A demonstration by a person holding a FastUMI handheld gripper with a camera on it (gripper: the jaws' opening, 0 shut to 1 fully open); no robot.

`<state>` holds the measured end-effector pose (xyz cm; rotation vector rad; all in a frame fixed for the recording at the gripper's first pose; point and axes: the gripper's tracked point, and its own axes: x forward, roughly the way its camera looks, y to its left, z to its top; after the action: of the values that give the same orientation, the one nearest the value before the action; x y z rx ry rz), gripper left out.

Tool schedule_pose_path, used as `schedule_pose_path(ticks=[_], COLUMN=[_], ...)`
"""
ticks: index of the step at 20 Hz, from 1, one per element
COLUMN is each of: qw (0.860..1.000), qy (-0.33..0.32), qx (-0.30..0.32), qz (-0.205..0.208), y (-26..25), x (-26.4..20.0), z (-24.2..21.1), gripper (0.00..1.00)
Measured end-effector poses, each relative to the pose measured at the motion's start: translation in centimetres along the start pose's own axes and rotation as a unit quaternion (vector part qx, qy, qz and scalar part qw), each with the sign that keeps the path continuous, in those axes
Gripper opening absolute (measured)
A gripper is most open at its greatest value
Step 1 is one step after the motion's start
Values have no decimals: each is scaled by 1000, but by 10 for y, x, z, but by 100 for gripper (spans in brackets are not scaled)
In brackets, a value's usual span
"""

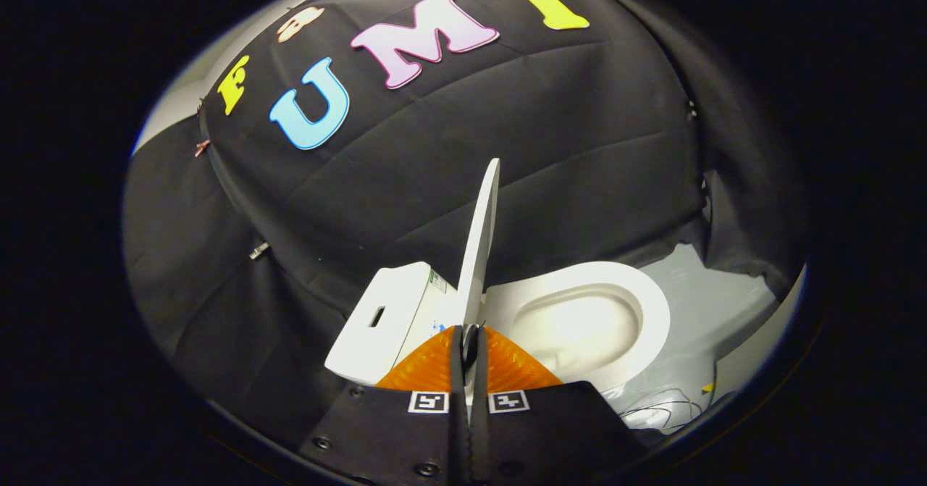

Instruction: Open the toilet lid.

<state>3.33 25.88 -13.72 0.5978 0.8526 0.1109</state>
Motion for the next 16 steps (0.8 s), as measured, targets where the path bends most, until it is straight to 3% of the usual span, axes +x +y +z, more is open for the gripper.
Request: schedule_pose_path(ticks=[3, 7, 13, 16], qw=[997, 997, 989, 984], qy=[-15, -14, -19, -16], qx=[-74, -73, -141, -166], qz=[5, 28, 36, 67], y=[39, 62, 107, 137], x=[3, 5, 19, 17], z=[-4, 2, -9, -7], gripper=[5, 6, 6, 11])
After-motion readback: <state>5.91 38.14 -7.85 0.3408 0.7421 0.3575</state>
